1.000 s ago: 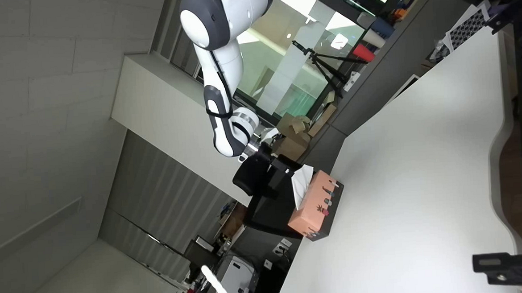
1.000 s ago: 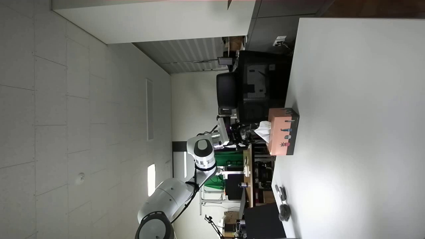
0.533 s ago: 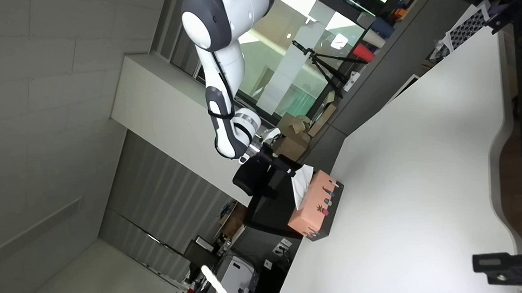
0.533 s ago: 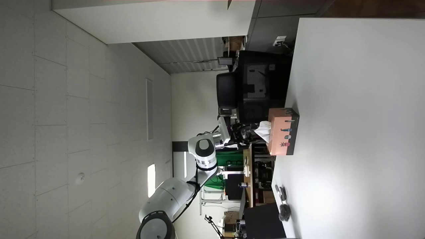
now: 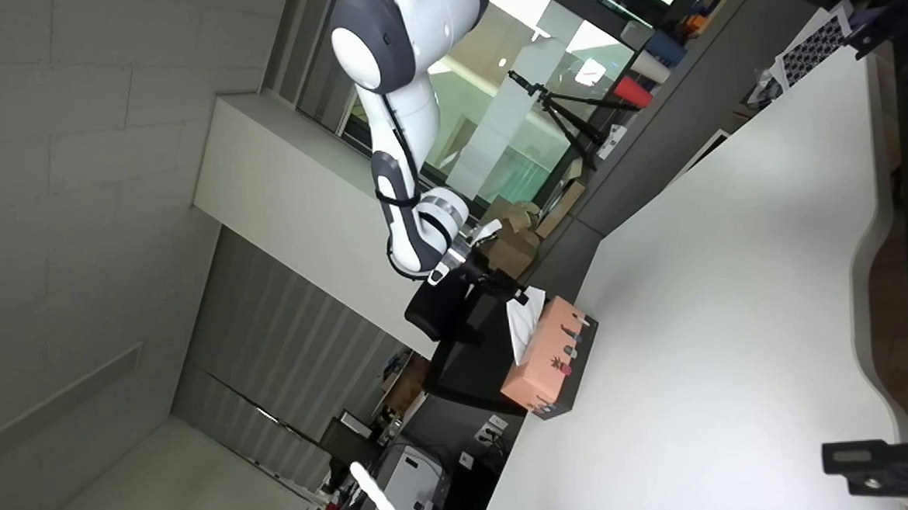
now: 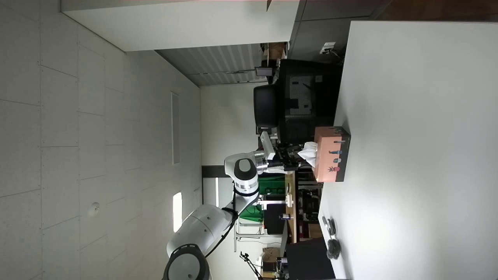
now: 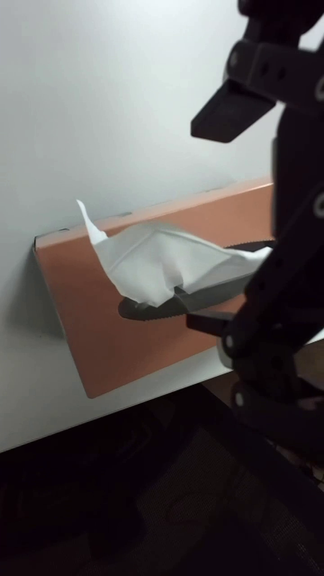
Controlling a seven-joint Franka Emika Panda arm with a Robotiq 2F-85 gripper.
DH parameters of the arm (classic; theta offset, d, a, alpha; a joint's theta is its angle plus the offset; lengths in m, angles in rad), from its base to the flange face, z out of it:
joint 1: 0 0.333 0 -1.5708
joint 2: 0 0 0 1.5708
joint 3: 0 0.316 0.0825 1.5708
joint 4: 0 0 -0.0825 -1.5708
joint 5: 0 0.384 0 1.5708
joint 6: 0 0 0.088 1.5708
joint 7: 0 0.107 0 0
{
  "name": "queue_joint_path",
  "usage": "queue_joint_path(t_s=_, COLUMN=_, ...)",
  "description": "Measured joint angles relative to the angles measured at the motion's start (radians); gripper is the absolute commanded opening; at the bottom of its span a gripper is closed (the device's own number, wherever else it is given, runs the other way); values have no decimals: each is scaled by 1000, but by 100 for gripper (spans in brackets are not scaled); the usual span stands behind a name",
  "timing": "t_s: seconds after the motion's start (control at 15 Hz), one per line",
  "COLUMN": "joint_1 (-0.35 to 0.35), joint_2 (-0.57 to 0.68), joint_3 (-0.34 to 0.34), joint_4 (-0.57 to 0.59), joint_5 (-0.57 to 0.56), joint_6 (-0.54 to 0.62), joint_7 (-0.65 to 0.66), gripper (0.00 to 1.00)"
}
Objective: Put a tissue on the table
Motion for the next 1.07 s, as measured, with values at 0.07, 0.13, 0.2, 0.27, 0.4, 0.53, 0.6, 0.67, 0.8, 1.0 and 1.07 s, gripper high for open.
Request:
queue_joint_path(t_s=0.07, joint_1=-2, joint_2=8, joint_3=0, joint_4=6, joint_5=6, joint_6=0, joint_7=-20, gripper=60)
queue_joint_path(t_s=0.13, joint_1=-3, joint_2=17, joint_3=0, joint_4=12, joint_5=12, joint_6=2, joint_7=-35, gripper=53)
queue_joint_path(t_s=0.2, joint_1=-3, joint_2=25, joint_3=0, joint_4=18, joint_5=21, joint_6=9, joint_7=-48, gripper=45)
queue_joint_path(t_s=0.27, joint_1=-4, joint_2=34, joint_3=0, joint_4=23, joint_5=27, joint_6=23, joint_7=-55, gripper=38)
queue_joint_path(t_s=0.4, joint_1=-4, joint_2=46, joint_3=0, joint_4=25, joint_5=34, joint_6=66, joint_7=-57, gripper=24)
queue_joint_path(t_s=0.53, joint_1=-4, joint_2=55, joint_3=-1, joint_4=26, joint_5=37, joint_6=113, joint_7=-57, gripper=11)
queue_joint_path(t_s=0.6, joint_1=-4, joint_2=59, joint_3=-1, joint_4=26, joint_5=37, joint_6=133, joint_7=-57, gripper=5)
queue_joint_path(t_s=0.67, joint_1=-3, joint_2=61, joint_3=-1, joint_4=26, joint_5=37, joint_6=146, joint_7=-57, gripper=1)
queue_joint_path(t_s=0.8, joint_1=-1, joint_2=63, joint_3=-3, joint_4=26, joint_5=37, joint_6=159, joint_7=-57, gripper=0)
queue_joint_path(t_s=1.0, joint_1=11, joint_2=63, joint_3=-23, joint_4=27, joint_5=32, joint_6=152, joint_7=-56, gripper=0)
queue_joint_path(t_s=1.07, joint_1=17, joint_2=63, joint_3=-31, joint_4=28, joint_5=32, joint_6=142, joint_7=-55, gripper=0)
